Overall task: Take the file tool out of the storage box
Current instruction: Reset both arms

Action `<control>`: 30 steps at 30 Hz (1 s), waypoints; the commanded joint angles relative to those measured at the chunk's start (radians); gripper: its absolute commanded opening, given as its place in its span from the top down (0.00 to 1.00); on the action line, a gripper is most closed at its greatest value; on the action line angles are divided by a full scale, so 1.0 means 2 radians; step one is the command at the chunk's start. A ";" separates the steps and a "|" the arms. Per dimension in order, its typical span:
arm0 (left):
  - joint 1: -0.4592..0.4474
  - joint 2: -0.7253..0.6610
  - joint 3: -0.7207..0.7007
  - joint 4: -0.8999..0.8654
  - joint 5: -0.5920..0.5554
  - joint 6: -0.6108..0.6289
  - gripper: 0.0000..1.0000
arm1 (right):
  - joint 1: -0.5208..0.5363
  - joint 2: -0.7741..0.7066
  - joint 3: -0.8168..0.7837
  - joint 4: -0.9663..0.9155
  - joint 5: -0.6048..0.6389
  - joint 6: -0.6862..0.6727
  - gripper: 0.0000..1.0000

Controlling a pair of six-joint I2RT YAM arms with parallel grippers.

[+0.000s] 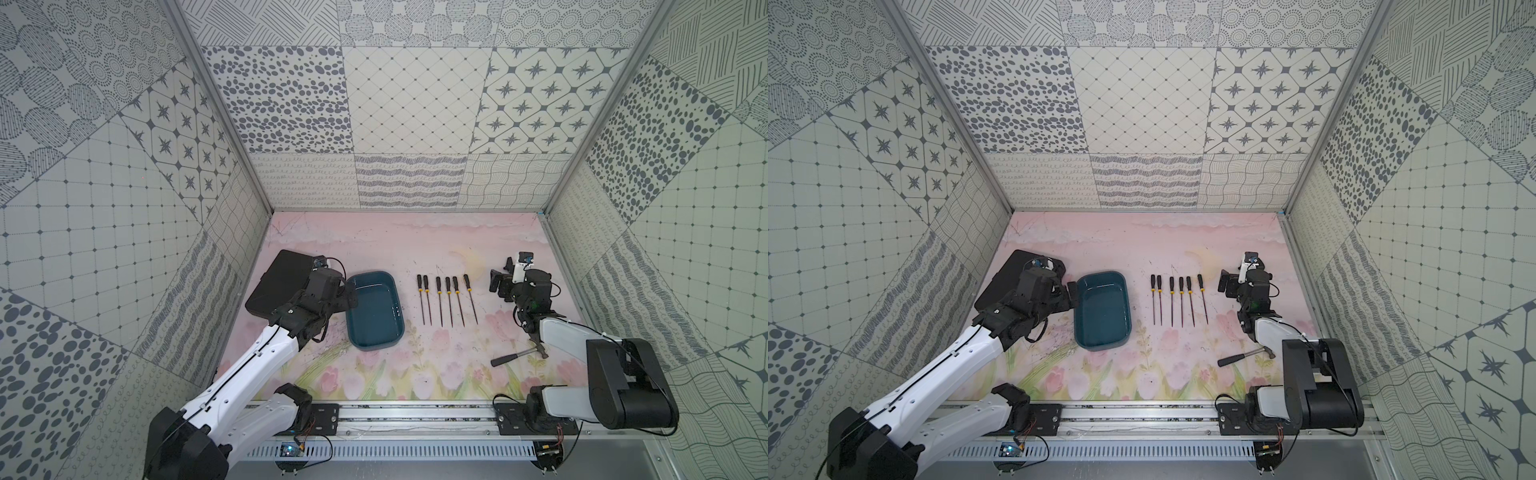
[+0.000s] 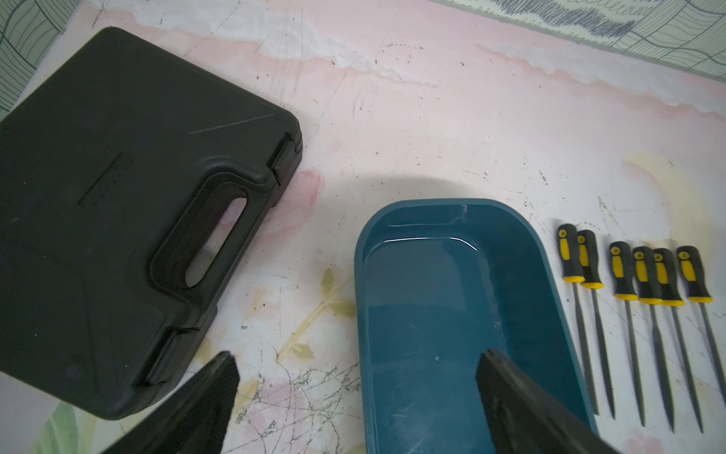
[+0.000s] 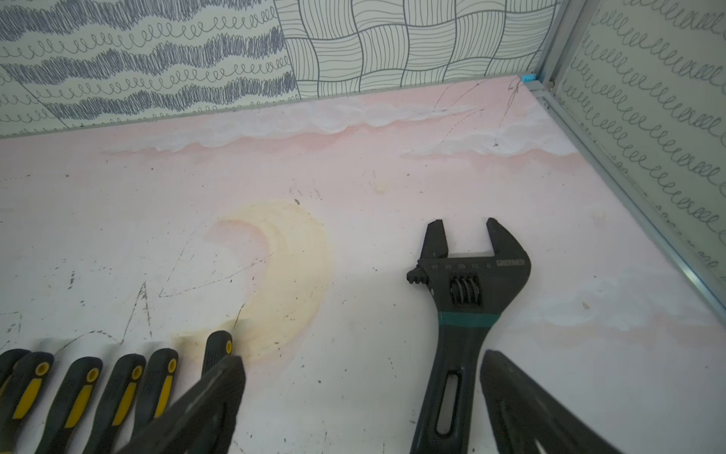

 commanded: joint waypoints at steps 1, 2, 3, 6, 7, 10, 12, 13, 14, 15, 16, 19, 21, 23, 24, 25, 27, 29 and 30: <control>0.026 0.015 -0.025 0.099 -0.027 0.048 0.01 | -0.006 0.018 -0.035 0.139 -0.010 -0.025 0.02; 0.032 0.019 -0.033 0.108 -0.024 0.049 0.01 | -0.006 0.018 -0.041 0.145 -0.013 -0.028 0.02; 0.039 0.021 -0.039 0.117 -0.020 0.053 0.01 | -0.007 0.022 -0.047 0.158 -0.010 -0.024 0.02; 0.058 0.021 -0.067 0.169 -0.009 0.076 0.01 | -0.010 0.048 -0.070 0.220 -0.011 -0.021 0.02; 0.066 0.019 -0.077 0.187 -0.007 0.085 0.01 | -0.010 0.061 -0.071 0.233 -0.011 -0.021 0.02; 0.087 0.017 -0.101 0.233 0.000 0.108 0.01 | -0.009 0.108 -0.056 0.262 -0.006 -0.020 0.02; 0.103 0.022 -0.113 0.256 0.010 0.108 0.01 | -0.008 0.090 -0.046 0.211 -0.014 -0.026 0.02; 0.111 0.030 -0.121 0.271 0.014 0.112 0.01 | -0.008 0.089 -0.044 0.207 -0.018 -0.027 0.02; 0.116 0.039 -0.129 0.295 0.017 0.122 0.01 | -0.008 0.098 -0.042 0.219 -0.022 -0.028 0.02; 0.120 0.047 -0.137 0.316 0.017 0.131 0.01 | -0.008 0.098 -0.040 0.213 -0.027 -0.030 0.02; 0.123 0.057 -0.145 0.343 0.020 0.144 0.01 | -0.008 0.093 -0.034 0.194 -0.032 -0.034 0.02; 0.136 0.095 -0.164 0.420 0.036 0.169 0.01 | -0.007 0.095 -0.020 0.171 -0.040 -0.037 0.02; 0.148 0.123 -0.169 0.464 0.064 0.173 0.01 | -0.007 0.098 -0.010 0.156 -0.042 -0.037 0.02; 0.157 0.150 -0.173 0.499 0.087 0.178 0.01 | -0.008 0.098 -0.008 0.152 -0.043 -0.038 0.02; 0.158 0.159 -0.177 0.517 0.098 0.183 0.01 | -0.008 0.098 -0.007 0.149 -0.043 -0.038 0.02; 0.160 0.168 -0.183 0.541 0.110 0.190 0.01 | -0.008 0.098 -0.008 0.150 -0.043 -0.038 0.02; 0.160 0.186 -0.194 0.583 0.125 0.204 0.01 | -0.007 0.097 -0.008 0.149 -0.043 -0.038 0.02; 0.163 0.207 -0.203 0.627 0.139 0.213 0.01 | -0.008 0.097 -0.008 0.149 -0.043 -0.037 0.02; 0.163 0.214 -0.205 0.639 0.143 0.216 0.01 | -0.007 0.097 -0.007 0.149 -0.043 -0.037 0.02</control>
